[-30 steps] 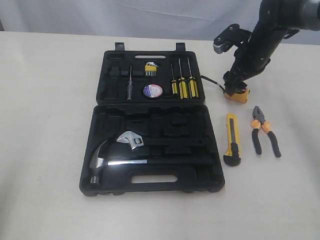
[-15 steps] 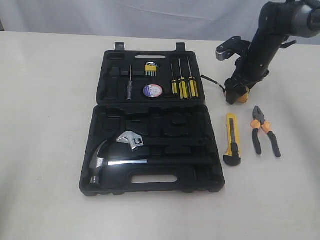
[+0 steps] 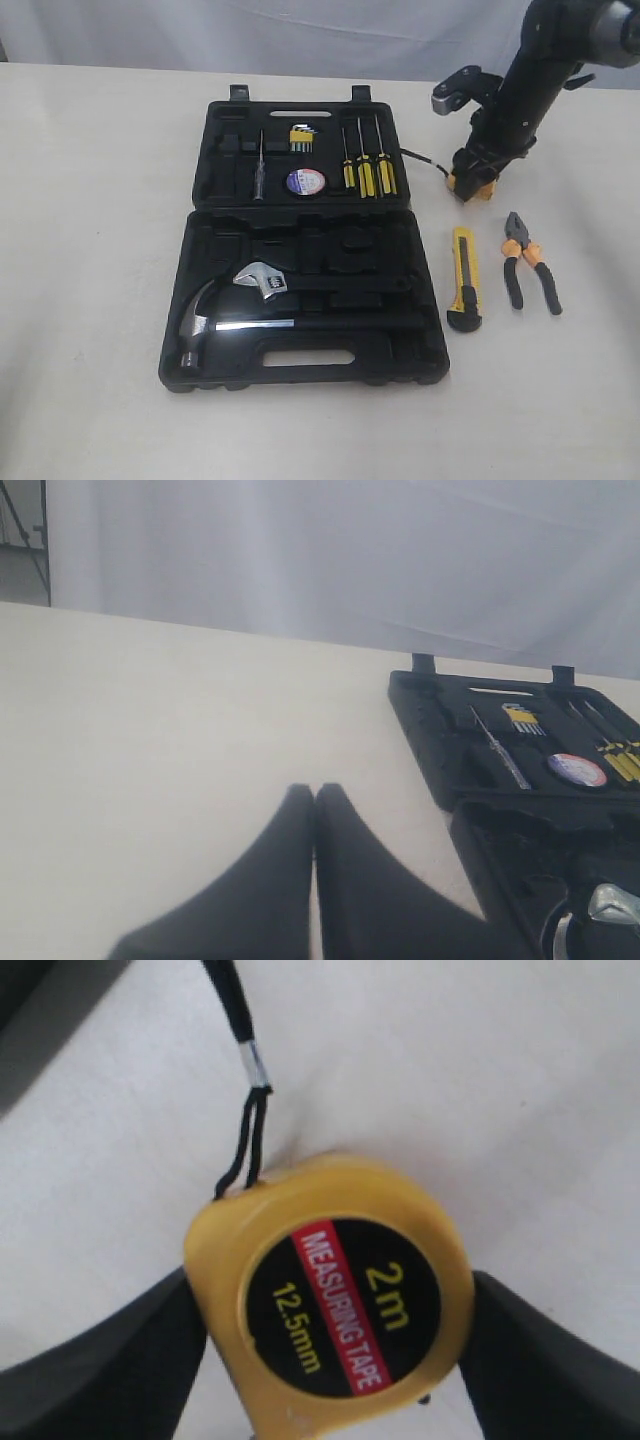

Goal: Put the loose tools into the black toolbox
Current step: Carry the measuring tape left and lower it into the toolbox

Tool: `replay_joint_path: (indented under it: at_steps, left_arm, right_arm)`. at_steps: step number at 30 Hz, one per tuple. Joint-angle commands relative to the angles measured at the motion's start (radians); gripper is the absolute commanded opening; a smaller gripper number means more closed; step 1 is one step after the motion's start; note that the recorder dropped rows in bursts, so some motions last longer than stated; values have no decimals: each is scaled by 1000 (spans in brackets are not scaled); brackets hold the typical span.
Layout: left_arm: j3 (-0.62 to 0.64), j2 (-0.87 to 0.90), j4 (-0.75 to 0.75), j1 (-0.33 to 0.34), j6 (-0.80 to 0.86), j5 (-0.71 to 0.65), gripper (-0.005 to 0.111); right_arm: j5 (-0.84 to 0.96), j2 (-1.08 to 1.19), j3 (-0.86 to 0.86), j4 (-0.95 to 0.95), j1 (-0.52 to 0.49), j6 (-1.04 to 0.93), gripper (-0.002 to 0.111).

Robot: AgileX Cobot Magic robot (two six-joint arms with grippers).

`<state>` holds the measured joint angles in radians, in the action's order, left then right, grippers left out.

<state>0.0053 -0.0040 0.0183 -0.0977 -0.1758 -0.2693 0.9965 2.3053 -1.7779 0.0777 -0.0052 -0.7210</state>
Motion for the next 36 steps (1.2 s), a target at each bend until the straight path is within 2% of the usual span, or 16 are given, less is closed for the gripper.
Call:
replay_joint_path:
  at_steps: [1,4,13,20,27,36]
  left_arm:
    - [-5,4,3,-6,-1,-1,0]
    - [-5,4,3,-6,-1,-1,0]
    - [-5,4,3,-6,-1,-1,0]
    - [-5,4,3,-6,-1,-1,0]
    - [-5,4,3,-6,-1,-1,0]
    - [-5,4,3,-6,-1,-1,0]
  right_arm:
    - [36,-79,-1,99,1,30,19]
    - [94,-133,-1,135,49,47,19]
    - [103,-214,-1,115,354,47,19]
    - [-20,-204,-1,67,553,113,19]
    - [-83,-158,-1,-3,634,101,19]
    - [-192,-75,-1,-23,644,-32,19]
